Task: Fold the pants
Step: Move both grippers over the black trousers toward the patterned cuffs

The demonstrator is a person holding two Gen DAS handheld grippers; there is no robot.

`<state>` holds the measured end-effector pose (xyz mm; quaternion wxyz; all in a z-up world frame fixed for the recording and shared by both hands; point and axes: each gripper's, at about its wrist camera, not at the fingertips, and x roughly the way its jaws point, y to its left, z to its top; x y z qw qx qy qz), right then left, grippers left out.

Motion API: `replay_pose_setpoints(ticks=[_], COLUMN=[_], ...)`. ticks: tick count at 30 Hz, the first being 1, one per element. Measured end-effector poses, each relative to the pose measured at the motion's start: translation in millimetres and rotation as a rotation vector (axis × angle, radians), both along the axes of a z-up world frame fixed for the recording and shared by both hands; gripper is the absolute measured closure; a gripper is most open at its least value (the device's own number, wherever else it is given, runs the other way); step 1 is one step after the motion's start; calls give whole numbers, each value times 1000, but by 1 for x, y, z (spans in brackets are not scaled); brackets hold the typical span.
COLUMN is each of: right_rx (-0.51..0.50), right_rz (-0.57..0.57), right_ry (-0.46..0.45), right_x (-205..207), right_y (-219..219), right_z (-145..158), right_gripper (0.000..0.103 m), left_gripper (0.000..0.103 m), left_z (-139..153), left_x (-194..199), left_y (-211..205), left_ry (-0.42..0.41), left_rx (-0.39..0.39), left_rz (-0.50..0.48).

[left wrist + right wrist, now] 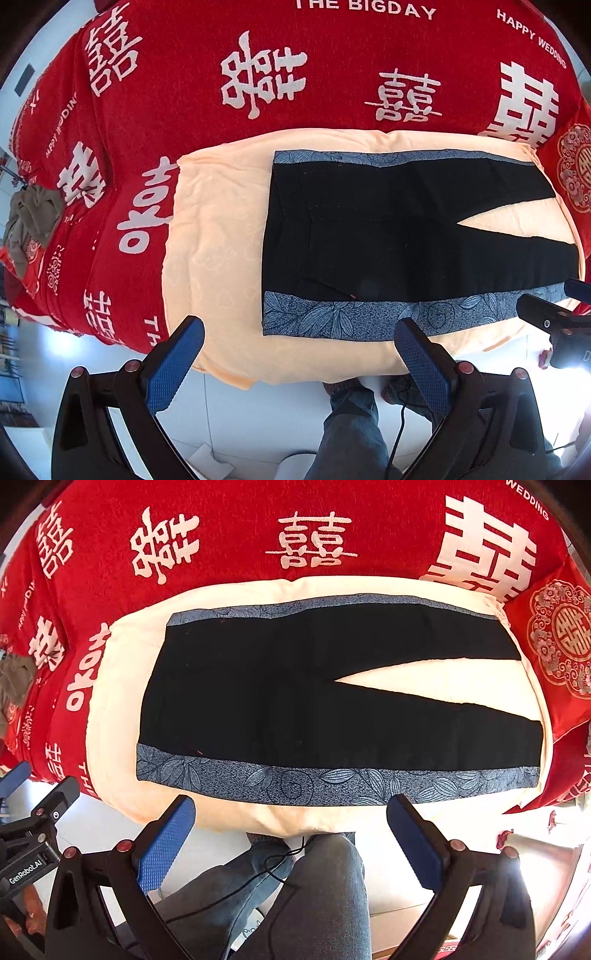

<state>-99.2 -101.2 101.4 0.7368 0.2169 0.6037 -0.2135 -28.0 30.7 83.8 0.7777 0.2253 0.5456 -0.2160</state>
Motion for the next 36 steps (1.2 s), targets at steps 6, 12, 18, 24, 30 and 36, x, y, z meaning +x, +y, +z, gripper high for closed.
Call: replay_pose_setpoints(ticks=[6,12,18,24,30,36], right_rx=[-13,-12,-9,-19,-5,-19], right_rz=[-37,-46,-59,-50,-71,-63], right_ry=[3,9,1,7,18,8], right_x=[-3,-3,0,0,-3,-3], right_y=[11,18,19,23,20,18], right_z=[1,-2,-2,-1,-6,-3], right_gripper=[0,0,0,0,0,0], left_gripper=[0,0,0,0,0,0], left_z=[-1,-3,-1,-3,-5,-4], left_x=[2,6,3,6,7,8], left_y=[5,11,11,15,15,12], left_ry=[-5,3,-17,2,7,6], left_rx=[-8,-13,-2,-10,-10,-10], left_rz=[-38,-36,-60,-43,-42,-32])
